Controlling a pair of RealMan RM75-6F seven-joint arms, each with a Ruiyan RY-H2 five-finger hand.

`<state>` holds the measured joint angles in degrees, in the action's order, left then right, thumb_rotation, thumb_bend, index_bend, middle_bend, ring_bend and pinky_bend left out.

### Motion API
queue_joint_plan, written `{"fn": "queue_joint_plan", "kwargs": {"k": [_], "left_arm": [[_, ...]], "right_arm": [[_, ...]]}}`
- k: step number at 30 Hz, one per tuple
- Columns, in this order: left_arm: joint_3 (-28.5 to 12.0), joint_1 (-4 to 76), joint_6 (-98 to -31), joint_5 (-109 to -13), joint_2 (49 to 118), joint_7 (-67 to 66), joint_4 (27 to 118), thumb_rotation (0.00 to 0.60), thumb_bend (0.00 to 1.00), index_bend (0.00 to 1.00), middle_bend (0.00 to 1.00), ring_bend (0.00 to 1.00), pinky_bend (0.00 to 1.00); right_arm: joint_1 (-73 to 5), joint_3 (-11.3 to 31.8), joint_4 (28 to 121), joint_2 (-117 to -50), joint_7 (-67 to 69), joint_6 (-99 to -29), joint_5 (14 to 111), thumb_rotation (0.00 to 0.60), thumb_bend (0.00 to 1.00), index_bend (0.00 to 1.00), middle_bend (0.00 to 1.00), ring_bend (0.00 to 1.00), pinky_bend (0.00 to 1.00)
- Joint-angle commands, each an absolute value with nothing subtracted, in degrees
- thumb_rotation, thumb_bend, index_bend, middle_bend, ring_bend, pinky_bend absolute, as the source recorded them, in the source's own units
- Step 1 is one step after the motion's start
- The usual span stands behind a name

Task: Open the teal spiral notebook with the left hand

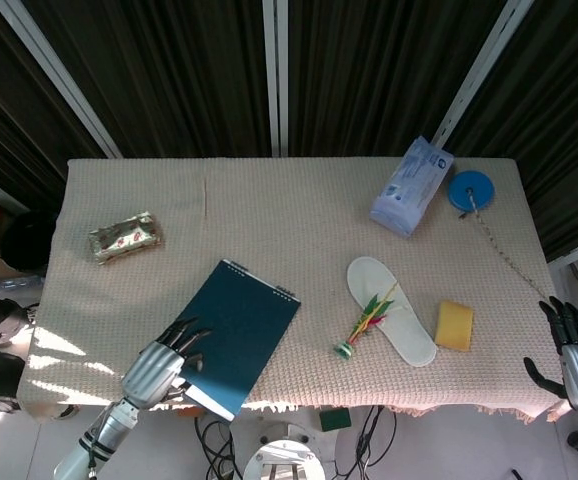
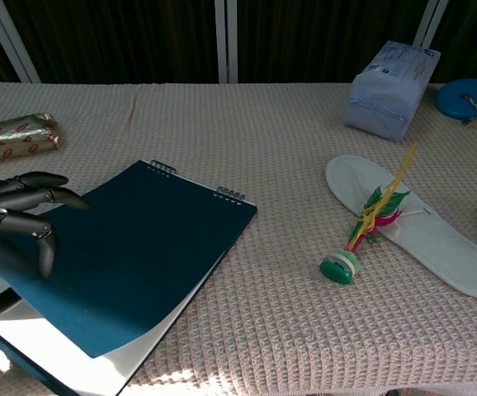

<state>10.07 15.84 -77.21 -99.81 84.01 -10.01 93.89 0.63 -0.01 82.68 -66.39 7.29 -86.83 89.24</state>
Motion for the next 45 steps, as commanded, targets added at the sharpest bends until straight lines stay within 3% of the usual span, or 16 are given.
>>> {"fn": "queue_joint_plan", "kwargs": {"k": [1,10,16,26,36,39,43,45], "left_arm": [[7.83,17.74,-75.56,-99.08,82.21,-9.85,96.68,0.600,0.45,0.60,0.15,0.03,0.11],[-8.23,30.13,-62.66,-86.87,83.55,-10.11,98.55,0.600,0.47,0.61,0.16,0.03,0.11],[-18.64,42.79,-49.15,-71.35,89.67,-16.04,89.64,0.600,0.48,0.61,0.17,0.03,0.11],[-24.99,63.66,-36.06,-50.42,101.62,-27.38,62.77,0.600,0.48,0.62,0.17,0.03,0.11],[-29.39,76.87,-31.89,-43.73,110.60,-23.86,38.39,0.600,0.49,0.61,0.17,0.03,0.11],[-29.54,78.22,-33.87,-46.95,112.68,-19.18,34.31,0.600,0.45,0.52,0.16,0.03,0.11],[-27.63,78.42,-37.59,-53.42,114.90,-11.50,29.61,0.600,0.40,0.28,0.09,0.03,0.10],[-26.88,78.34,-40.44,-56.35,115.84,-7.07,27.82,0.600,0.39,0.09,0.03,0.02,0.10]], "right_arm": [[0.53,0.01,82.72,-66.39,7.14,-86.80,89.35,0.600,0.30,0.00,0.00,0.00,0.00],[0.58,0.23,83.36,-66.04,6.40,-86.91,88.96,0.600,0.30,0.00,0.00,0.00,0.00],[0.41,0.69,83.88,-65.85,6.01,-86.42,88.02,0.600,0.30,0.00,0.00,0.00,0.00],[-0.02,1.62,83.03,-65.86,7.07,-84.19,85.06,0.600,0.30,0.00,0.00,0.00,0.00],[-0.57,2.22,81.23,-66.39,8.70,-81.79,82.90,0.600,0.30,0.00,0.00,0.00,0.00],[-0.83,2.33,80.93,-66.61,8.99,-81.24,82.68,0.600,0.30,0.00,0.00,0.00,0.00],[-0.96,2.34,80.56,-66.78,9.06,-80.97,82.64,0.600,0.30,0.00,0.00,0.00,0.00],[-0.93,2.33,80.50,-66.84,9.08,-81.00,82.64,0.600,0.30,0.00,0.00,0.00,0.00]]}}
